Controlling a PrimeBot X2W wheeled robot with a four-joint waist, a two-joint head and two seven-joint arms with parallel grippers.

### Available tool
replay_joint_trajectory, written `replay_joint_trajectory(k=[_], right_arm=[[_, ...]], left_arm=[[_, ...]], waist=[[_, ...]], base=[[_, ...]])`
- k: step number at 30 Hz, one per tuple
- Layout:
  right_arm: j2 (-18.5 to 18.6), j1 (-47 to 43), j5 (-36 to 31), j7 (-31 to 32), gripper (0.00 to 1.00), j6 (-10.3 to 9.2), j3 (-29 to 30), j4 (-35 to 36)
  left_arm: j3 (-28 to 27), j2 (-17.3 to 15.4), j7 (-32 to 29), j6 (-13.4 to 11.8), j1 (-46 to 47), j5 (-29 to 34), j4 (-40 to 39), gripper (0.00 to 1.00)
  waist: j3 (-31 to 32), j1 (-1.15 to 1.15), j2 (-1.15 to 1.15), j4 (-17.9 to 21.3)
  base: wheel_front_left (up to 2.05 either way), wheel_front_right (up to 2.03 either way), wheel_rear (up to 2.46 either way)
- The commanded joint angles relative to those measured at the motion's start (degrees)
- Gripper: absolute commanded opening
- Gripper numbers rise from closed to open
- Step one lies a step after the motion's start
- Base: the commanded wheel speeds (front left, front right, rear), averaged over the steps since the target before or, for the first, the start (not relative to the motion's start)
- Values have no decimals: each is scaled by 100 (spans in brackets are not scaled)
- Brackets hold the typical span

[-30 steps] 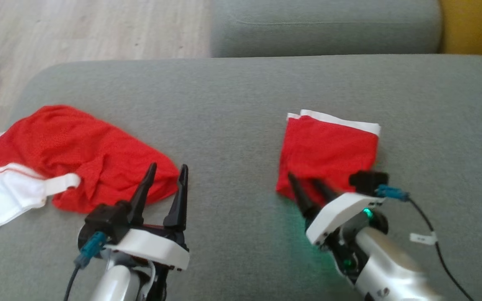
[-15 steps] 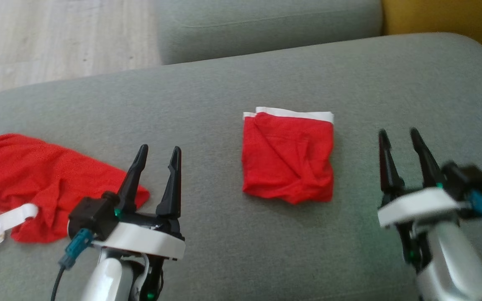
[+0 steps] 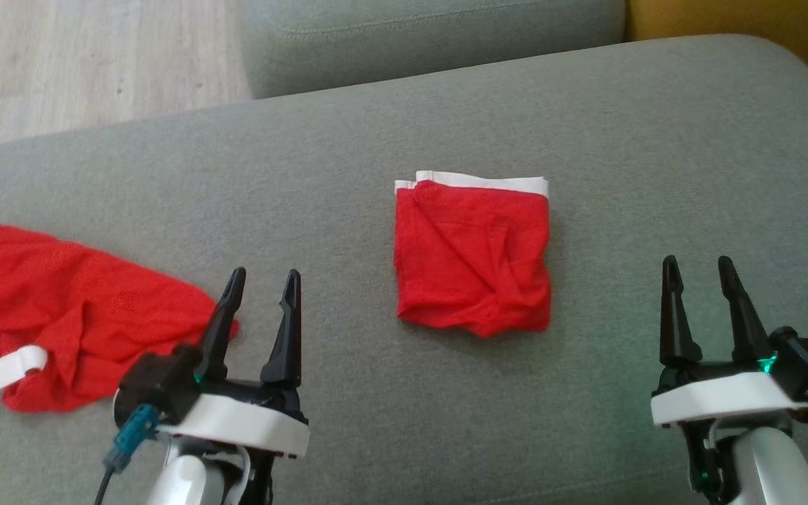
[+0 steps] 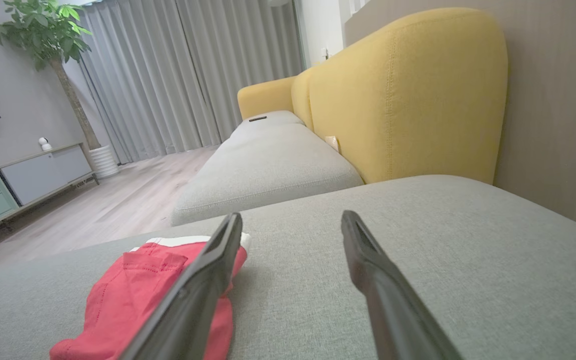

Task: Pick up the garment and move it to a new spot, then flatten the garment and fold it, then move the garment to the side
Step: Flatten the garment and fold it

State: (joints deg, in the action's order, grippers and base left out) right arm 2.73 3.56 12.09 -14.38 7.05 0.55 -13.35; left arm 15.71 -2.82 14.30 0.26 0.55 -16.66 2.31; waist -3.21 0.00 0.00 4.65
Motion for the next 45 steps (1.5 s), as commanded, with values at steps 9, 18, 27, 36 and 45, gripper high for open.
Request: replay_joint_trajectory(k=[9, 18, 27, 36, 45], right_arm=[[16, 529, -193, -60, 0, 44, -313, 83], [15, 1464, -618, 264, 0, 44, -478, -1012], [15, 2131, -1236, 331, 0, 44, -157, -2362], [15, 2178, -550, 77, 0, 44, -1312, -2701], [15, 1904, 149, 273, 0, 44, -2496, -2377]], left_arm=[[-21, -6, 70, 87, 505, -38, -166, 100], [136, -6, 70, 100, 780, -82, -171, 100], [201, -6, 70, 100, 908, -148, -130, 100], [235, -6, 70, 39, 867, -192, -86, 100], [193, -6, 70, 44, 783, -152, -62, 100]], waist=[[-342, 0, 0, -447], [-814, 0, 0, -1149], [-965, 0, 0, -1499], [-813, 0, 0, -1459], [-618, 0, 0, -1270]], base=[[0, 0, 0], [0, 0, 0], [0, 0, 0], [0, 0, 0], [0, 0, 0]])
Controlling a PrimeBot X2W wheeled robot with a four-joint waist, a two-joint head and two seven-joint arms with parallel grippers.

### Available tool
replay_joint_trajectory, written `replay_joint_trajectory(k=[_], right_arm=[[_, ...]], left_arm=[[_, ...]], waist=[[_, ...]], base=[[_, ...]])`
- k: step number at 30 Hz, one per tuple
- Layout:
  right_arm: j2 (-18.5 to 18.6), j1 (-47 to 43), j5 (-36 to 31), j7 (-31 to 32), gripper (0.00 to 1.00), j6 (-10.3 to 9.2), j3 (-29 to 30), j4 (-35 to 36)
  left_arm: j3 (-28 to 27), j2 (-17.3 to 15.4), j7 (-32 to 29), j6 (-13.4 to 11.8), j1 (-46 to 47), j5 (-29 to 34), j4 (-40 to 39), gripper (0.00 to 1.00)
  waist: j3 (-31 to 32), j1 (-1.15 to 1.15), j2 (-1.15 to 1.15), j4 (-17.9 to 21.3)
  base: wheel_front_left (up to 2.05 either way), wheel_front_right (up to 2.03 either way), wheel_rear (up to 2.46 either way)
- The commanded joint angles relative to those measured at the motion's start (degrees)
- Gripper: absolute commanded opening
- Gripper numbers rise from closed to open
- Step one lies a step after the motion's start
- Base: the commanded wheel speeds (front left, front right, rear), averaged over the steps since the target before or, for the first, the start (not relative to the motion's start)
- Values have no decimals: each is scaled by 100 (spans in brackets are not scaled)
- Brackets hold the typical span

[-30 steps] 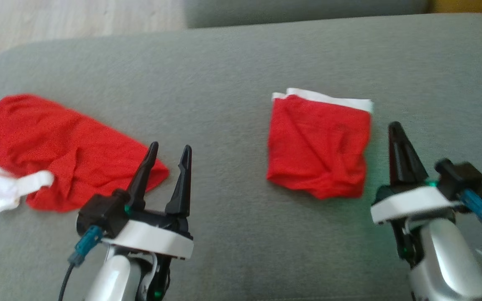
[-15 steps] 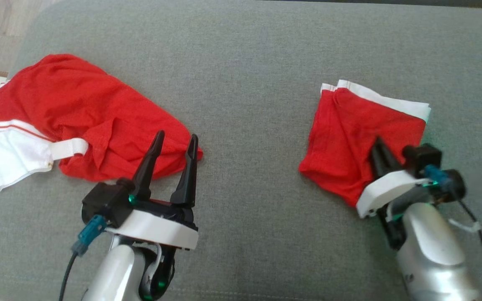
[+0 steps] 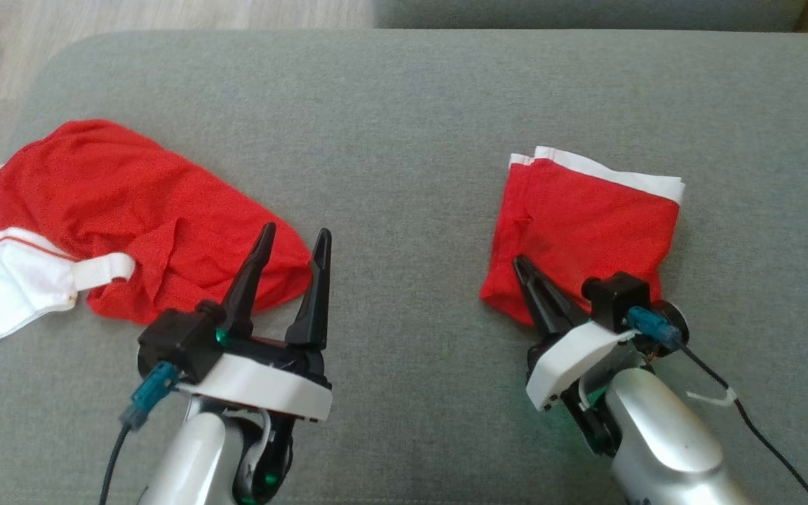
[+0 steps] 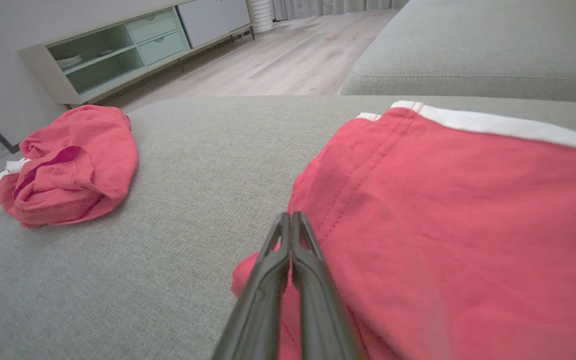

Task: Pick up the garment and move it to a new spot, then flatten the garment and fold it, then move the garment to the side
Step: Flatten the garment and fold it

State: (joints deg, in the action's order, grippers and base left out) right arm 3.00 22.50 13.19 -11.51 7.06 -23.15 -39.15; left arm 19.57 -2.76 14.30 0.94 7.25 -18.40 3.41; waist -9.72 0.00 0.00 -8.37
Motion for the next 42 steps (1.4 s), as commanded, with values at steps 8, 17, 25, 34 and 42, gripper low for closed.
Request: replay_joint_trajectory(k=[8, 17, 25, 34, 42], right_arm=[[-13, -104, -31, -48, 0, 43, 80, 736], [-13, 9, -698, 70, 0, 43, 1304, 679], [-13, -30, -166, 379, 0, 43, 196, 238], [-13, 375, -492, -3, 0, 43, 910, 179], [-13, 865, -993, -232, 0, 43, 1667, -60]], left_arm=[[-212, -11, 70, -18, 39, 33, -166, 100], [-169, -11, 70, 6, 118, 7, -205, 100], [-206, -11, 70, 11, 165, 13, -156, 100], [-299, -11, 70, -42, 146, -24, -189, 100], [-155, -11, 70, -12, 316, -40, -259, 100]], waist=[[131, 0, 0, 144], [-12, 0, 0, 38], [-90, 0, 0, -113], [-72, 0, 0, -39], [-372, 0, 0, -121]], base=[[0, 0, 0], [0, 0, 0], [0, 0, 0], [0, 0, 0], [0, 0, 0]])
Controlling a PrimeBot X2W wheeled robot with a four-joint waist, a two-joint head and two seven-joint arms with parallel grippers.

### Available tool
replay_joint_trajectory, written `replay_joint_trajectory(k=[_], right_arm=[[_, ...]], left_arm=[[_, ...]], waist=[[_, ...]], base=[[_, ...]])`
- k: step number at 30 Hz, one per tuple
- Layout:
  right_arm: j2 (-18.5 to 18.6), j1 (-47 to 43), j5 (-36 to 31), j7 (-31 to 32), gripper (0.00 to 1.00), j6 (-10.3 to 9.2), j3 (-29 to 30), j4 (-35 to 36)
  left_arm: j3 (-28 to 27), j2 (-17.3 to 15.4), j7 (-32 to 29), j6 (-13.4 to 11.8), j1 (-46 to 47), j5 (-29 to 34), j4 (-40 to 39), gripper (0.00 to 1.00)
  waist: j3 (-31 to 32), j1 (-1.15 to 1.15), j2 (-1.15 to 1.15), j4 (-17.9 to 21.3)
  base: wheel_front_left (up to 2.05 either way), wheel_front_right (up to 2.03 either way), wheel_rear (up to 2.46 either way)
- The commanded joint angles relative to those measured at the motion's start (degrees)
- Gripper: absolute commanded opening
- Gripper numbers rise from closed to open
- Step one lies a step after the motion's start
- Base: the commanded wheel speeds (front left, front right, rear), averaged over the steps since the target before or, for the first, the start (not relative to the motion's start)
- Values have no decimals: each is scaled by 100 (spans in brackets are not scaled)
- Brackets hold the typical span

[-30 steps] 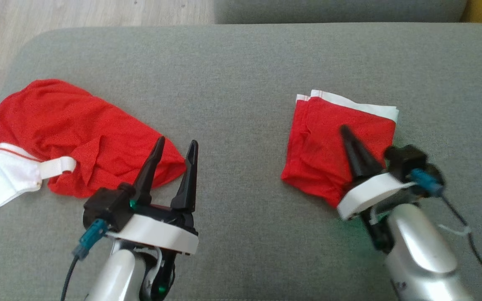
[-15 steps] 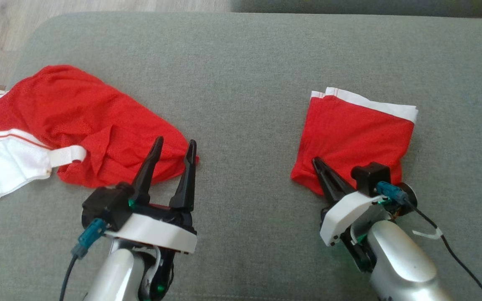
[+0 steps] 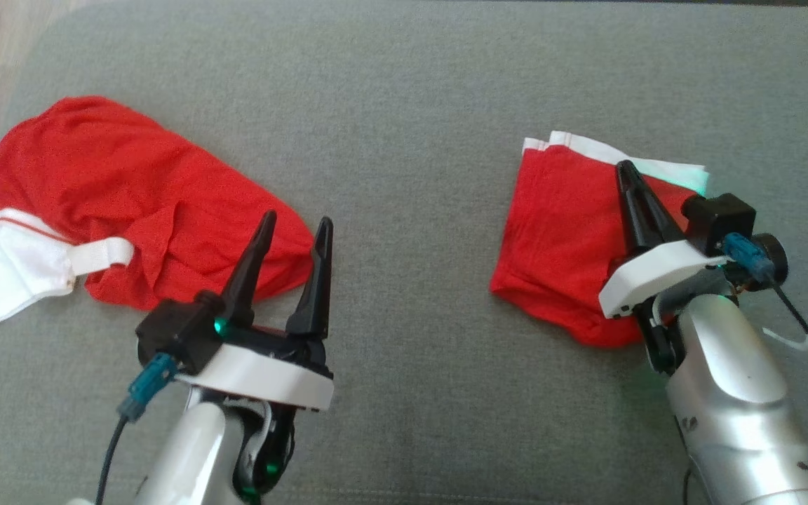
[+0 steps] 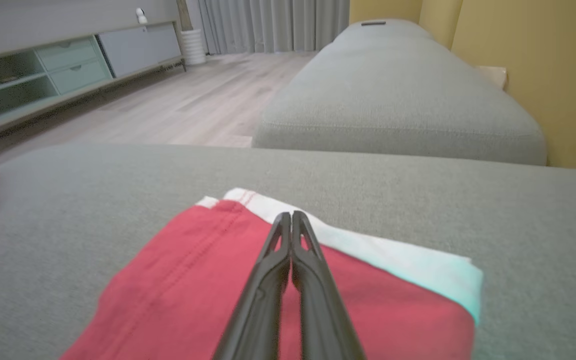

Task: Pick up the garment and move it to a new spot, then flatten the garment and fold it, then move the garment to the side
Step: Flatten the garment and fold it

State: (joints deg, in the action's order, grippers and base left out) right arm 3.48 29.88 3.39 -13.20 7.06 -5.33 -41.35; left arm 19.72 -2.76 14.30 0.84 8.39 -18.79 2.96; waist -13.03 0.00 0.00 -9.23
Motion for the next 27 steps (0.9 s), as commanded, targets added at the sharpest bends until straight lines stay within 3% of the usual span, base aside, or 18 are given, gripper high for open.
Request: replay_joint_trajectory(k=[1, 10, 14, 27], right_arm=[[-60, 177, -36, -74, 0, 43, -88, 43], [-60, 466, -67, 47, 0, 43, -288, -1365], [-60, 590, 3, -19, 0, 43, -278, -1678], [-59, 251, -353, -177, 0, 43, 631, -865]], left_arm=[[-159, -11, 70, 3, 227, 5, -210, 100], [-163, -11, 70, 26, 316, 16, -166, 100], [-179, -11, 70, 7, 322, 12, -155, 100], [-245, -11, 70, -16, 297, 15, -190, 100]], waist=[[-78, 0, 0, -66], [-238, 0, 0, -277], [-223, 0, 0, -265], [-25, 0, 0, 137]], base=[[0, 0, 0], [0, 0, 0], [0, 0, 0], [0, 0, 0]])
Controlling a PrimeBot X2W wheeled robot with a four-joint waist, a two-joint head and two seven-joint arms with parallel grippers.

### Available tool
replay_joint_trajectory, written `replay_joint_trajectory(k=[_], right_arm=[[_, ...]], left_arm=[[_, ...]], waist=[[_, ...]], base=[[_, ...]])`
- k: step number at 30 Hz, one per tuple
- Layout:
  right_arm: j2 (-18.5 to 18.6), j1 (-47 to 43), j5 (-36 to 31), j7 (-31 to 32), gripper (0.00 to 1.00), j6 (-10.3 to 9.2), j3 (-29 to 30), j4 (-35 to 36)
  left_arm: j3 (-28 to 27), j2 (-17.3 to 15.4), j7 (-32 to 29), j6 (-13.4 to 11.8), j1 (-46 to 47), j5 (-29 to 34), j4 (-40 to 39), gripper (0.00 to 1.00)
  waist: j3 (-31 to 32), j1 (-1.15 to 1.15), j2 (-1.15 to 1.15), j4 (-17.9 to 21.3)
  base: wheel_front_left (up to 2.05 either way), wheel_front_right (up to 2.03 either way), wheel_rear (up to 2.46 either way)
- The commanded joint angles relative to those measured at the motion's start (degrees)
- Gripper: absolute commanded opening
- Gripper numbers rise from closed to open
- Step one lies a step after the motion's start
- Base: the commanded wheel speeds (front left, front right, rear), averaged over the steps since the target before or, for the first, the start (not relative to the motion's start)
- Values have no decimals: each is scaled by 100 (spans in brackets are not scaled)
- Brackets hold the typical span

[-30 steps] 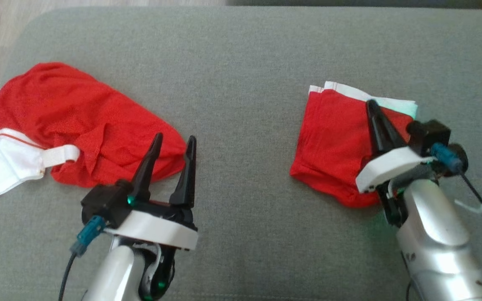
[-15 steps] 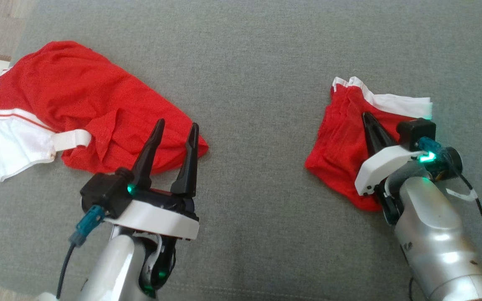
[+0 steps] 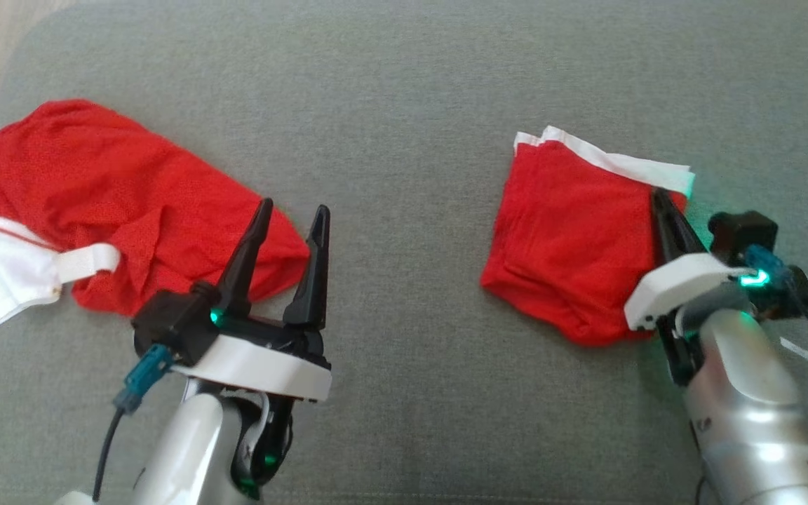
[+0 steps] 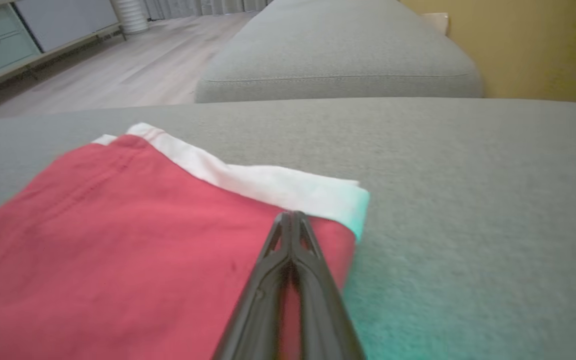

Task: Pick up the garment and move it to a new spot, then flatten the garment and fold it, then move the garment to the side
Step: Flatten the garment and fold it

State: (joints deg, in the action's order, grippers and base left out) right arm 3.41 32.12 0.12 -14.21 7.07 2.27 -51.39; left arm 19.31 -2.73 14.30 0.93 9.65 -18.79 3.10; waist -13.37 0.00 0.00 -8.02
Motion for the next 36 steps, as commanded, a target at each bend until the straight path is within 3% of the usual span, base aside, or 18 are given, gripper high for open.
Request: replay_joint_trajectory(k=[1, 7, 12, 13, 14, 15, 27, 36], right_arm=[[-52, -16, -85, -77, 0, 42, -52, 158], [-53, 165, -112, -77, 0, 42, 8, -114], [-53, 252, 130, -78, 0, 42, -223, 185], [-53, 215, 121, -78, 15, 42, -203, 349], [-53, 159, 146, -78, 67, 42, -192, 535], [-53, 87, 186, -78, 100, 42, -184, 701], [-53, -1178, 406, -78, 100, 42, -231, 2427], [-53, -2115, 833, -58, 100, 42, -84, 3216]], left_arm=[[-186, -15, 70, -26, 177, 13, -206, 100], [-171, -15, 70, -27, 186, 22, -197, 100], [-320, -15, 70, -10, 89, 88, -165, 100], [-349, -15, 70, -3, 73, 101, -165, 100], [-376, -15, 70, 2, 65, 108, -172, 100], [-397, -15, 70, 5, 58, 109, -182, 100], [-489, -15, 70, -43, -208, 77, -252, 100], [-443, -15, 70, -76, -565, 69, -229, 100]], waist=[[8, 0, 0, 28], [4, 0, 0, 71], [113, 0, 0, 233], [141, 0, 0, 270], [179, 0, 0, 314], [211, 0, 0, 347], [763, 0, 0, 704], [1039, 0, 0, 791]], base=[[0, 0, 0], [0, 0, 0], [0, 0, 0], [0, 0, 0], [0, 0, 0], [0, 0, 0], [0, 0, 0], [0, 0, 0]])
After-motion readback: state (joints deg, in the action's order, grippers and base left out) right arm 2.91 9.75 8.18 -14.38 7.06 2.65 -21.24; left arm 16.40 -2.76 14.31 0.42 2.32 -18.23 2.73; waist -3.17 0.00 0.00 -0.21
